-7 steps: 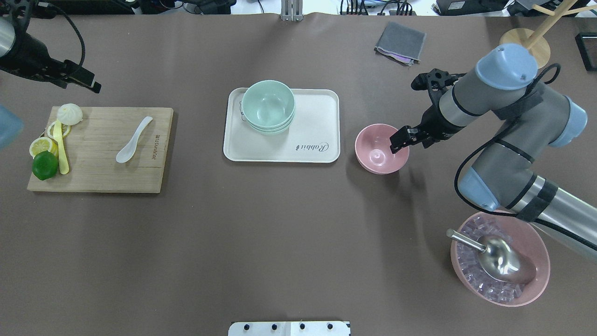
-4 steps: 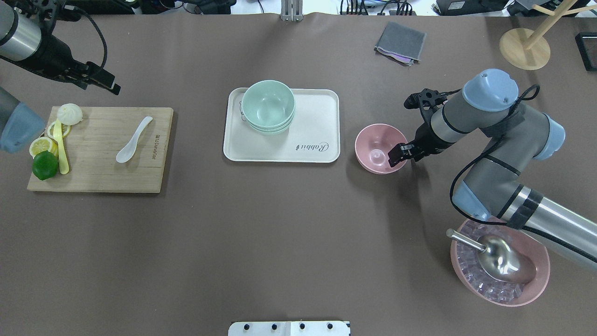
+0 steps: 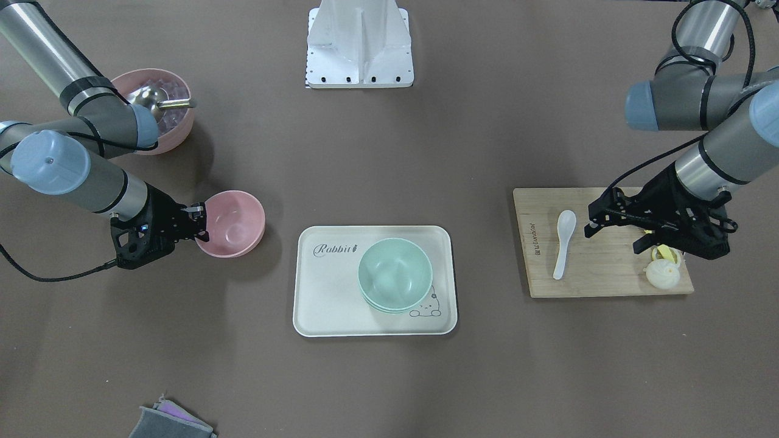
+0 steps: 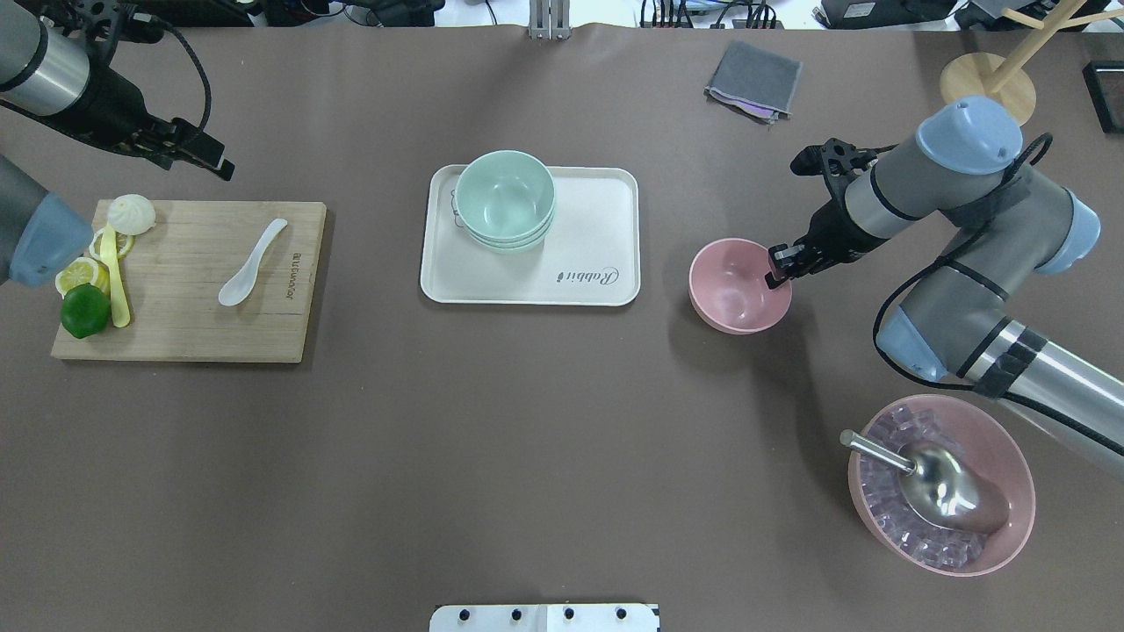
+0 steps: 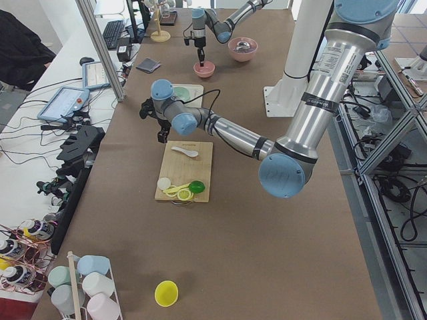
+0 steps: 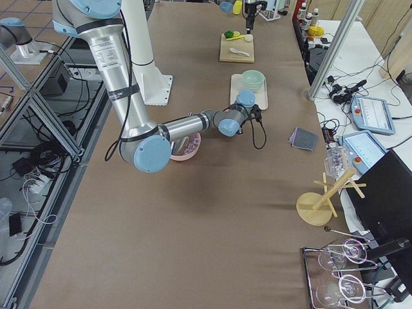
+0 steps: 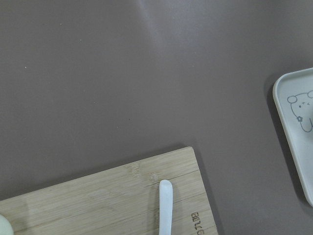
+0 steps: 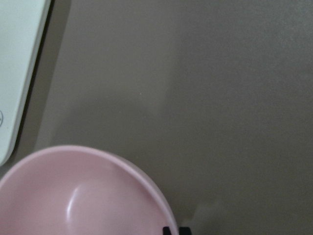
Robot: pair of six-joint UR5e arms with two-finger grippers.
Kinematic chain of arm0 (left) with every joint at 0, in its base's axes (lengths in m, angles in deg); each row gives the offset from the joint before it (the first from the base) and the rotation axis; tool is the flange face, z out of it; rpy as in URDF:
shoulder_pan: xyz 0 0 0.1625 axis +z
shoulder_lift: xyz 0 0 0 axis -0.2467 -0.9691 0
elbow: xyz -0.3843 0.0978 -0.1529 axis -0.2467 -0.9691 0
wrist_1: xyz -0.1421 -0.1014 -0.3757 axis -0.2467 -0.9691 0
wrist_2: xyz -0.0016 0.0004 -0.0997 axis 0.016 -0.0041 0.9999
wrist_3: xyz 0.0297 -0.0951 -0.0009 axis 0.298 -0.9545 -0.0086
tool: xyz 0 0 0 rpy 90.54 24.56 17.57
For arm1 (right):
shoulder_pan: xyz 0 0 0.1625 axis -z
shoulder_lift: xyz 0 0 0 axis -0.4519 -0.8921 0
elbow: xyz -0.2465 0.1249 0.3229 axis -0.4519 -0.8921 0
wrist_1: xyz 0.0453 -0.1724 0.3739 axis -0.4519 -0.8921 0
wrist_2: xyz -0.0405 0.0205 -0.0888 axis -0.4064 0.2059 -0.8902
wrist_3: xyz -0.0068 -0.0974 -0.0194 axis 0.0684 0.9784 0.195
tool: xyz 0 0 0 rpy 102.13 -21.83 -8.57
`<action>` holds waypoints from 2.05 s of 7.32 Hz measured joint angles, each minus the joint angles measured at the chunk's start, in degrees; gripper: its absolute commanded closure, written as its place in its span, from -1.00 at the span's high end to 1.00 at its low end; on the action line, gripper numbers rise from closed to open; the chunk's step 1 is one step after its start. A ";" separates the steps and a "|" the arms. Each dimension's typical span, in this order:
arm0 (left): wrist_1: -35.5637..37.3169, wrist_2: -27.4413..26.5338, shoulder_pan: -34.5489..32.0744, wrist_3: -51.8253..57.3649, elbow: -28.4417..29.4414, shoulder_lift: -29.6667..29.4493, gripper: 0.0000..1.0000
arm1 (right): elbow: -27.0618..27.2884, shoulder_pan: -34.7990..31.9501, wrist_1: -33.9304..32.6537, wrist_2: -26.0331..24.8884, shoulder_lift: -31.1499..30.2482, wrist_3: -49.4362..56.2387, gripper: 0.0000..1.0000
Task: Stack pink bowl on green and place spoon
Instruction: 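Move the right gripper to the pink bowl while the left approaches the spoon, then grasp and lift the pink bowl with the right gripper while the left grasps the spoon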
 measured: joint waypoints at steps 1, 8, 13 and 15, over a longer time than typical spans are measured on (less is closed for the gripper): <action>-0.04 0.00 0.02 0.04 0.20 -0.05 0.94 | 0.16 -0.47 0.09 0.35 0.19 -1.05 -1.00; 0.18 -10.85 10.28 0.88 2.04 -1.64 0.93 | 0.66 -2.27 0.42 1.26 4.23 -11.96 -1.00; -0.17 -13.78 11.40 3.28 7.83 -2.27 0.78 | 1.06 -2.19 0.49 0.99 6.89 -14.31 -1.00; -2.06 -14.33 12.04 3.24 8.89 -2.28 0.30 | 1.12 -2.19 0.39 0.40 8.97 -15.26 -1.00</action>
